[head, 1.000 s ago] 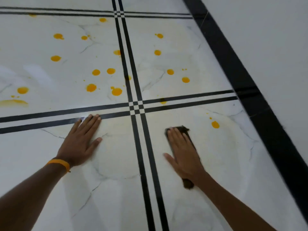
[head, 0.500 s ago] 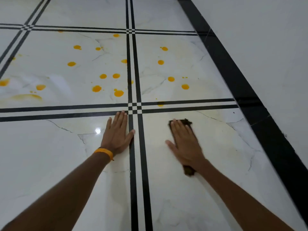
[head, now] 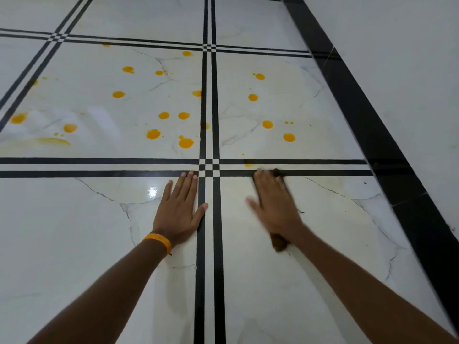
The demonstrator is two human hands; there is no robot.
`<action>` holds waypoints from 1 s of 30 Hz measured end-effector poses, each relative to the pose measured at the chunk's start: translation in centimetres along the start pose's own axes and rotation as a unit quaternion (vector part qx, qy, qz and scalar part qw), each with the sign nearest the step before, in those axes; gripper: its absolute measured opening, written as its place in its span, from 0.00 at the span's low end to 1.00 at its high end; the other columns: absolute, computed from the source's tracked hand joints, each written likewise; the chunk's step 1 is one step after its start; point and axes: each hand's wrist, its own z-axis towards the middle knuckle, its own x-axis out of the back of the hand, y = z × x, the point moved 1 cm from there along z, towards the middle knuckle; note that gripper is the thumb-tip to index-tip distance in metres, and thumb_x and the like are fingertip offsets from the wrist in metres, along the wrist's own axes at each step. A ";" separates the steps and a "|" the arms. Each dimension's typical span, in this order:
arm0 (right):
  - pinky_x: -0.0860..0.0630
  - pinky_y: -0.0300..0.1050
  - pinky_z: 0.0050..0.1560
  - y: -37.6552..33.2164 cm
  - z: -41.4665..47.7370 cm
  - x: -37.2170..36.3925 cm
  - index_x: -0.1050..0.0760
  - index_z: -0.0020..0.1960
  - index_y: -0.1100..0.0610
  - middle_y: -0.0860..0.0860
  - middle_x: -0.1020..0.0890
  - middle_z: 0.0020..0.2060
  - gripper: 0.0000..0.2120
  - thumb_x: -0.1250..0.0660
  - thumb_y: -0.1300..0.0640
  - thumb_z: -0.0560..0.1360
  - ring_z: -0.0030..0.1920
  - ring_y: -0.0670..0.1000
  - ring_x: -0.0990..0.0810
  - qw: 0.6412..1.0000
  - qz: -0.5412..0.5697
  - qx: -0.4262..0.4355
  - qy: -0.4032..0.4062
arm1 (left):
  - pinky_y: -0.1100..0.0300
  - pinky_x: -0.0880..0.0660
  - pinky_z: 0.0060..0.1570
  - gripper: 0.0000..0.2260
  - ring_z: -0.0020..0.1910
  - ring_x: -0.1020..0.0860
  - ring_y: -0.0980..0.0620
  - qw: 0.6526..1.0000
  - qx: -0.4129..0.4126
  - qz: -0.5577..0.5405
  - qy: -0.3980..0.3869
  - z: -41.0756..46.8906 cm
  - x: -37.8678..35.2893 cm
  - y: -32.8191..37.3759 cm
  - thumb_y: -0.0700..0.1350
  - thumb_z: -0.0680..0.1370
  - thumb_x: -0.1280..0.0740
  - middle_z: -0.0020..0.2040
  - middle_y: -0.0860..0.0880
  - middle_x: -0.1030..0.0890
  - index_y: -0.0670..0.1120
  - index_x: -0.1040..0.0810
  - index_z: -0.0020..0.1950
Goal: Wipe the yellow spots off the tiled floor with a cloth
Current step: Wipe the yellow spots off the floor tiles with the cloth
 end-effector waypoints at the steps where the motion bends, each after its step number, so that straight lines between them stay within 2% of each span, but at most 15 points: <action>1: 0.50 0.55 0.81 1.1 1.7 0.2 0.52 0.83 0.59 0.55 0.47 0.83 0.39 0.60 0.34 0.82 0.82 0.53 0.50 0.998 -0.001 -0.057 0.008 | 0.45 0.53 0.80 0.34 0.82 0.58 0.50 1.000 0.000 -0.003 0.002 0.1 0.0 0.0 0.63 0.82 0.56 0.83 0.48 0.54 0.44 0.55 0.82; 3: 0.53 0.54 0.81 0.7 5.2 0.5 0.54 0.83 0.60 0.56 0.48 0.83 0.40 0.61 0.33 0.81 0.82 0.54 0.51 0.993 0.007 -0.114 0.023 | 0.45 0.53 0.80 0.34 0.82 0.57 0.50 1.000 0.000 -0.004 0.007 0.2 -0.1 0.1 0.63 0.82 0.56 0.82 0.48 0.54 0.44 0.54 0.82; 4: 0.52 0.55 0.81 -0.9 6.1 0.7 0.54 0.83 0.60 0.56 0.49 0.83 0.41 0.61 0.32 0.81 0.82 0.55 0.51 0.995 0.005 -0.095 0.020 | 0.45 0.53 0.80 0.34 0.82 0.57 0.50 1.000 -0.002 -0.003 0.009 0.4 -0.1 0.1 0.63 0.82 0.55 0.82 0.48 0.54 0.44 0.54 0.82; 7: 0.53 0.54 0.81 -6.3 3.8 0.2 0.54 0.83 0.59 0.55 0.50 0.83 0.40 0.60 0.32 0.82 0.82 0.53 0.54 0.997 -0.008 0.076 -0.013 | 0.44 0.53 0.80 0.34 0.82 0.55 0.49 1.000 0.001 -0.001 0.007 0.1 0.1 0.0 0.63 0.82 0.55 0.83 0.46 0.52 0.44 0.52 0.82; 9: 0.53 0.53 0.81 -5.8 1.3 -0.1 0.54 0.83 0.57 0.53 0.50 0.83 0.39 0.59 0.33 0.82 0.82 0.50 0.56 0.990 -0.001 0.141 -0.026 | 0.44 0.53 0.80 0.34 0.82 0.54 0.49 1.000 0.000 -0.002 0.011 0.0 0.1 0.1 0.63 0.82 0.55 0.83 0.45 0.50 0.43 0.51 0.82; 11: 0.49 0.55 0.81 -3.1 2.2 -0.4 0.52 0.83 0.57 0.53 0.48 0.83 0.38 0.58 0.34 0.82 0.82 0.51 0.52 0.995 -0.009 0.097 -0.003 | 0.44 0.53 0.80 0.34 0.82 0.55 0.48 1.000 -0.004 -0.008 0.010 0.0 0.1 0.2 0.63 0.82 0.55 0.83 0.45 0.50 0.43 0.51 0.82; 14: 0.51 0.56 0.81 -0.8 8.0 0.1 0.53 0.83 0.59 0.56 0.47 0.82 0.40 0.62 0.33 0.81 0.82 0.55 0.50 0.998 0.011 -0.060 0.016 | 0.45 0.54 0.80 0.34 0.82 0.56 0.48 1.000 0.002 0.002 0.014 0.1 -0.1 0.1 0.63 0.82 0.56 0.83 0.46 0.52 0.44 0.53 0.82; 16: 0.53 0.54 0.81 -3.2 10.5 0.7 0.53 0.82 0.60 0.56 0.48 0.82 0.41 0.63 0.32 0.80 0.82 0.55 0.51 0.997 0.031 -0.075 0.016 | 0.44 0.54 0.80 0.34 0.82 0.56 0.48 1.000 0.001 0.007 0.009 0.1 -0.1 0.2 0.63 0.82 0.56 0.82 0.47 0.53 0.44 0.53 0.82; 17: 0.54 0.54 0.81 -5.0 10.3 0.5 0.52 0.83 0.60 0.56 0.48 0.82 0.41 0.63 0.32 0.80 0.82 0.55 0.51 0.999 0.025 -0.039 0.012 | 0.44 0.53 0.80 0.34 0.82 0.55 0.48 1.000 0.002 0.010 0.010 0.1 -0.1 0.2 0.63 0.83 0.56 0.82 0.46 0.53 0.44 0.54 0.82; 20: 0.54 0.53 0.82 -7.4 4.4 -0.2 0.55 0.83 0.57 0.53 0.51 0.83 0.37 0.61 0.35 0.83 0.82 0.51 0.57 0.988 0.012 0.148 -0.032 | 0.44 0.52 0.80 0.34 0.82 0.54 0.48 1.000 -0.001 0.013 0.004 0.2 0.0 0.0 0.63 0.83 0.56 0.83 0.45 0.51 0.43 0.53 0.82; 22: 0.52 0.53 0.81 -4.8 1.2 -0.5 0.55 0.83 0.55 0.51 0.52 0.83 0.35 0.59 0.36 0.83 0.82 0.48 0.58 0.982 0.009 0.181 -0.043 | 0.44 0.51 0.80 0.34 0.82 0.53 0.48 1.000 -0.002 0.015 0.000 0.1 0.1 0.1 0.63 0.83 0.55 0.83 0.45 0.50 0.43 0.52 0.82; 25: 0.56 0.51 0.82 -0.7 1.4 0.0 0.56 0.83 0.54 0.49 0.53 0.83 0.35 0.59 0.36 0.82 0.82 0.48 0.57 0.997 0.033 0.064 -0.035 | 0.44 0.51 0.80 0.34 0.82 0.53 0.47 1.000 -0.003 0.019 -0.004 0.1 0.1 0.1 0.62 0.83 0.55 0.83 0.45 0.50 0.43 0.52 0.82; 27: 0.58 0.49 0.82 -0.3 1.9 0.6 0.54 0.83 0.53 0.47 0.53 0.82 0.32 0.54 0.40 0.84 0.82 0.46 0.58 0.988 0.131 0.049 -0.062 | 0.43 0.50 0.79 0.34 0.82 0.53 0.47 1.000 -0.001 0.027 -0.004 0.2 0.2 0.1 0.62 0.82 0.56 0.83 0.45 0.50 0.43 0.52 0.82; 28: 0.55 0.49 0.82 -0.3 1.9 1.1 0.51 0.83 0.52 0.46 0.50 0.82 0.29 0.50 0.43 0.85 0.82 0.45 0.55 0.977 0.197 0.042 -0.066 | 0.43 0.50 0.79 0.34 0.82 0.53 0.47 0.999 -0.003 0.030 -0.011 0.2 0.3 0.1 0.63 0.82 0.57 0.83 0.44 0.50 0.43 0.53 0.82; 30: 0.43 0.47 0.79 0.0 1.4 2.3 0.39 0.80 0.54 0.48 0.36 0.78 0.25 0.40 0.51 0.84 0.79 0.48 0.42 0.961 0.275 -0.013 0.007 | 0.43 0.51 0.79 0.36 0.82 0.54 0.46 0.999 0.000 0.043 -0.032 0.2 0.6 0.1 0.64 0.81 0.60 0.83 0.44 0.51 0.42 0.54 0.82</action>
